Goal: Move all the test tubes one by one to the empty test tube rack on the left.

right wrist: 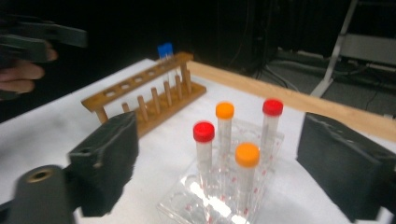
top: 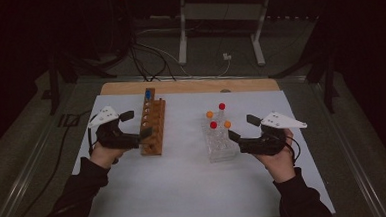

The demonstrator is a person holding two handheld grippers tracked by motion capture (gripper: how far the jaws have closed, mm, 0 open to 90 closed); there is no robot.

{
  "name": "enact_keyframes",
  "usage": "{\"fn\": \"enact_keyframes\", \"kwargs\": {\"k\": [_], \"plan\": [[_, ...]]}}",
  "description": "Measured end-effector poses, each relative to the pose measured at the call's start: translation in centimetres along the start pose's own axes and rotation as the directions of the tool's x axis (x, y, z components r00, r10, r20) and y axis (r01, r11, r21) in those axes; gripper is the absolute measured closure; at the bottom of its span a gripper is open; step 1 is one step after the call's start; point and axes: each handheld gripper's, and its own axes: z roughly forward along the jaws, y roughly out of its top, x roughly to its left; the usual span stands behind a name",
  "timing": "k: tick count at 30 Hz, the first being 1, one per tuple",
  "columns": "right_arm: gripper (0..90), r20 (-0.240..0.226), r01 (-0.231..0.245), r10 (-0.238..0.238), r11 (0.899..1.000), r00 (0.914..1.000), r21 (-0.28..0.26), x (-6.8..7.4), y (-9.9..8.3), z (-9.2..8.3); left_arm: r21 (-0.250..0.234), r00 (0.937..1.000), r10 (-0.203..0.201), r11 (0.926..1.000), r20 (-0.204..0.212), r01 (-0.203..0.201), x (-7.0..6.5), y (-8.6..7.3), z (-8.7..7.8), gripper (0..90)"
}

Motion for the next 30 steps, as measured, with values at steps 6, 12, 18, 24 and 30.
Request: {"fn": "enact_keyframes", "kwargs": {"k": [6, 12, 18, 24, 30], "plan": [[27.8, -0.011, -0.008, 0.009, 0.999, 0.9999, 0.044, 0.2, -1.5, 1.5, -0.009, 0.9991, 0.01, 0.9999, 0.04, -0.009, -1.5, -1.9, -0.7, 1.7], [38.8, 0.014, -0.014, 0.013, 0.994, 0.9998, 0.109, 0.0, -3.1, 2.9, 0.0, 0.9983, 0.037, 0.9993, 0.046, -0.037, -2.4, -2.9, -0.9, 1.7], [50.2, 0.068, -0.01, -0.001, 0.985, 0.9977, 0.172, -1.0, -4.4, 4.4, 0.001, 0.9975, 0.046, 0.999, 0.055, -0.046, -2.6, -3.0, -1.1, 1.8], [58.2, 0.085, -0.036, 0.02, 0.98, 0.9962, 0.197, -1.8, -4.5, 5.3, 0.0, 0.9967, 0.049, 0.9988, 0.065, -0.049, -2.8, -3.0, -1.1, 1.8], [64.1, 0.086, -0.058, 0.039, 0.972, 0.9956, 0.229, -2.3, -4.5, 6.3, 0.006, 0.9965, 0.053, 0.9985, 0.064, -0.054, -2.8, -3.1, -1.1, 1.8]]}}
